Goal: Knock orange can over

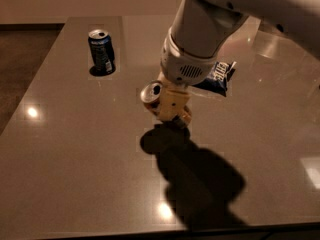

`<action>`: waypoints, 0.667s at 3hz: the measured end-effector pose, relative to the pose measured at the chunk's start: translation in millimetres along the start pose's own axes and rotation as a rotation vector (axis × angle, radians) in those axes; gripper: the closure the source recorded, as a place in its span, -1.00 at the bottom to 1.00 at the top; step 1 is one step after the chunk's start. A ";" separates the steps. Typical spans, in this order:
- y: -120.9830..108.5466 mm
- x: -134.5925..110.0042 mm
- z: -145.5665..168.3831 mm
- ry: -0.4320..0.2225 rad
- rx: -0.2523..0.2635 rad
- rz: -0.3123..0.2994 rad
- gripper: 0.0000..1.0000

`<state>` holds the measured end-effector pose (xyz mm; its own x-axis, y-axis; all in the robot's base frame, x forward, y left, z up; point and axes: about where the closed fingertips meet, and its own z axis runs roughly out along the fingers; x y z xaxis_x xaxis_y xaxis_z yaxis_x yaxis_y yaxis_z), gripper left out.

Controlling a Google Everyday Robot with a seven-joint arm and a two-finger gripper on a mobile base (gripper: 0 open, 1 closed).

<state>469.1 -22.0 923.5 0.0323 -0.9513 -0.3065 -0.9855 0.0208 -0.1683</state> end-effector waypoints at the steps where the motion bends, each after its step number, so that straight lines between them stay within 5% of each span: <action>1: -4.0 31.9 1.2 0.156 0.009 -0.089 0.50; 2: -3.4 43.6 3.4 0.229 0.002 -0.160 0.04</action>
Offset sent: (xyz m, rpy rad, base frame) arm 0.0064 -0.0551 -0.0251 -0.3579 -0.0502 0.1792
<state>474.3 -62.5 907.6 0.1484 -0.9873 -0.0565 -0.9706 -0.1344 -0.1996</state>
